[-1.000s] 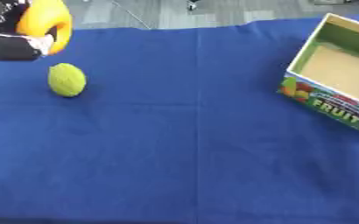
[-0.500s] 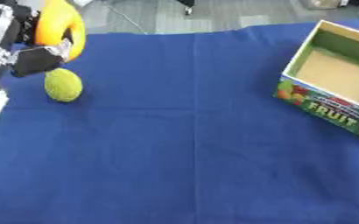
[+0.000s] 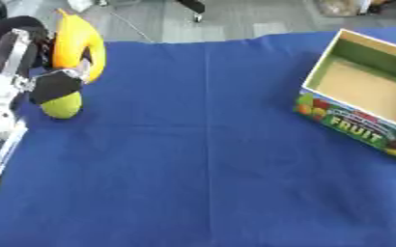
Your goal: Pick up the objects with one hand, pass them to the other hand, and then place them into the box on the other side of the table.
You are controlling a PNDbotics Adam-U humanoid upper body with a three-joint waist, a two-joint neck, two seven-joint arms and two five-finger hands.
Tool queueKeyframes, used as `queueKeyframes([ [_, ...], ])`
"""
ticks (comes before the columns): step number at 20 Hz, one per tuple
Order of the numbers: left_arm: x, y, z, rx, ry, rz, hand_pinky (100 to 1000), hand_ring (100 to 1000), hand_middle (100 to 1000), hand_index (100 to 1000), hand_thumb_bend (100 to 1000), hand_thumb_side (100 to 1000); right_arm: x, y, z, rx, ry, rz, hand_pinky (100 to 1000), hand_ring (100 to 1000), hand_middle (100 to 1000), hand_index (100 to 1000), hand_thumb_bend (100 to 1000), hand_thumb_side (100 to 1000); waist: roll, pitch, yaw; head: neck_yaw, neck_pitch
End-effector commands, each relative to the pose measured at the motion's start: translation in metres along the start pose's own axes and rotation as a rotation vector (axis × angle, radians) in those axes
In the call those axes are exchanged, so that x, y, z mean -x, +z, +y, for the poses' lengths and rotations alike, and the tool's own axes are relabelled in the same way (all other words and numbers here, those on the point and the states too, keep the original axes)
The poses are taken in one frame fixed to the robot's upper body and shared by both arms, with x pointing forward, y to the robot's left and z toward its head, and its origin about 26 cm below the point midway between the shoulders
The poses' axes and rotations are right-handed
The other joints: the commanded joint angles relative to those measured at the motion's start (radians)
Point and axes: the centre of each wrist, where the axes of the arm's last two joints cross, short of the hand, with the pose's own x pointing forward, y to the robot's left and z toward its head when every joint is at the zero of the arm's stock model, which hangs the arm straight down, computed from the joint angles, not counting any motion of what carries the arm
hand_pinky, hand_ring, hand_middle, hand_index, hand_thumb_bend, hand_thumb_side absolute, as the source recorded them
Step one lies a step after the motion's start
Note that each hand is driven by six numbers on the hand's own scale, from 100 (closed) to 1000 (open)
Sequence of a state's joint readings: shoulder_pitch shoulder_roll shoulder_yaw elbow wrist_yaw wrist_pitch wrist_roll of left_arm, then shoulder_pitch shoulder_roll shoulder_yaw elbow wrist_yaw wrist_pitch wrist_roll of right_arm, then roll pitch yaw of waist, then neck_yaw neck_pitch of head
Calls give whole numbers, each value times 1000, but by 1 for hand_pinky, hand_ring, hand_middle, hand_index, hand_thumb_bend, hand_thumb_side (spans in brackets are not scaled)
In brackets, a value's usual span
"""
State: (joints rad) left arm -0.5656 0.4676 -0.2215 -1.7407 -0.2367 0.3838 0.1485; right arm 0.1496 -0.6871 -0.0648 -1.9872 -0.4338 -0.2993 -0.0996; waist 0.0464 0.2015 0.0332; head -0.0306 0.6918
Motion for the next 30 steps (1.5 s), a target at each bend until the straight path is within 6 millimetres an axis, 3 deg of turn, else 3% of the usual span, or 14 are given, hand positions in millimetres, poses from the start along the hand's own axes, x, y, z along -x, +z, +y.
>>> queueKeyframes([
  [1,-6,-4,1,-1,-37,-60,350,359,334,359,100,100,-16,-13,-13,-96,73,-38,714,993,964,979,100,581,-16,-34,-3,9,-2],
  [9,0,-9,-10,55,-111,-128,354,362,335,360,100,100,-48,-53,-23,-341,225,-57,722,992,961,977,100,530,-17,-44,-17,27,22],
  [14,-7,-11,-14,32,-116,-187,353,360,333,357,100,100,-69,-81,-17,-452,242,-50,722,1000,973,986,100,559,-19,-52,-20,22,27],
  [21,-24,-8,-13,19,-92,-291,356,361,333,357,100,100,-79,-100,0,-573,228,2,725,1000,987,996,100,561,-19,-58,-19,18,31],
  [30,-26,-7,-18,55,-77,-341,355,360,331,355,100,100,-87,-113,16,-685,281,13,735,1000,1000,1000,100,564,-23,-62,-20,10,39],
])
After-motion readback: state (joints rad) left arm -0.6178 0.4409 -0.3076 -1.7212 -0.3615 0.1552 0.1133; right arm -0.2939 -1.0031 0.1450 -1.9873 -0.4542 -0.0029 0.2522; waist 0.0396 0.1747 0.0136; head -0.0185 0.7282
